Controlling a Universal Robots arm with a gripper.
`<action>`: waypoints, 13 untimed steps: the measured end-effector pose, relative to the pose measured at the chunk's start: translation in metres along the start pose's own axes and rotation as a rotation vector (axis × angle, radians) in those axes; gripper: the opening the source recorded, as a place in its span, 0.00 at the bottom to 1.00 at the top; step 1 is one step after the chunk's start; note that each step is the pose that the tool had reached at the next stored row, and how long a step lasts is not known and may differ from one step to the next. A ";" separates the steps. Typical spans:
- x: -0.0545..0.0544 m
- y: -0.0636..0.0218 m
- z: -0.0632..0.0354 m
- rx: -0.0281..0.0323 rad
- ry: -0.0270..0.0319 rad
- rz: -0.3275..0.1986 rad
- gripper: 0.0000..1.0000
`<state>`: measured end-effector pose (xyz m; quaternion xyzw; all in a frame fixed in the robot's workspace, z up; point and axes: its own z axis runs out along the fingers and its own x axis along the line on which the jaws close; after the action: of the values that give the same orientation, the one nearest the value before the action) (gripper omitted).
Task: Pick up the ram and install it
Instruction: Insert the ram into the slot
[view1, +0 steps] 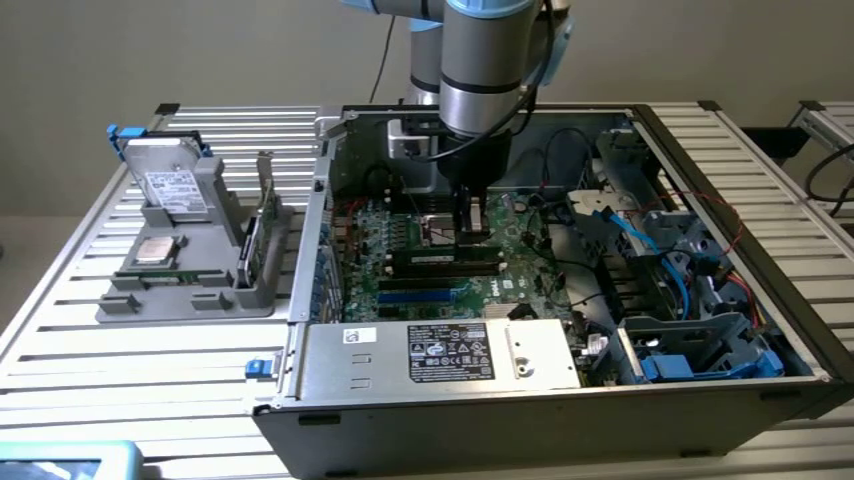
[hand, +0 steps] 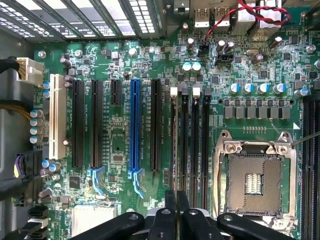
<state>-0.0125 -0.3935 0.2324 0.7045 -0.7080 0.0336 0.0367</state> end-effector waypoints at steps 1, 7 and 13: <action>0.000 0.0000 0.0000 0.0000 -0.0001 -0.001 0.13; 0.000 0.0000 0.0004 0.0010 -0.0019 -0.010 0.13; 0.000 0.0001 0.0013 0.0009 -0.0016 -0.010 0.13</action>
<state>-0.0126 -0.3936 0.2312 0.7081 -0.7044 0.0332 0.0360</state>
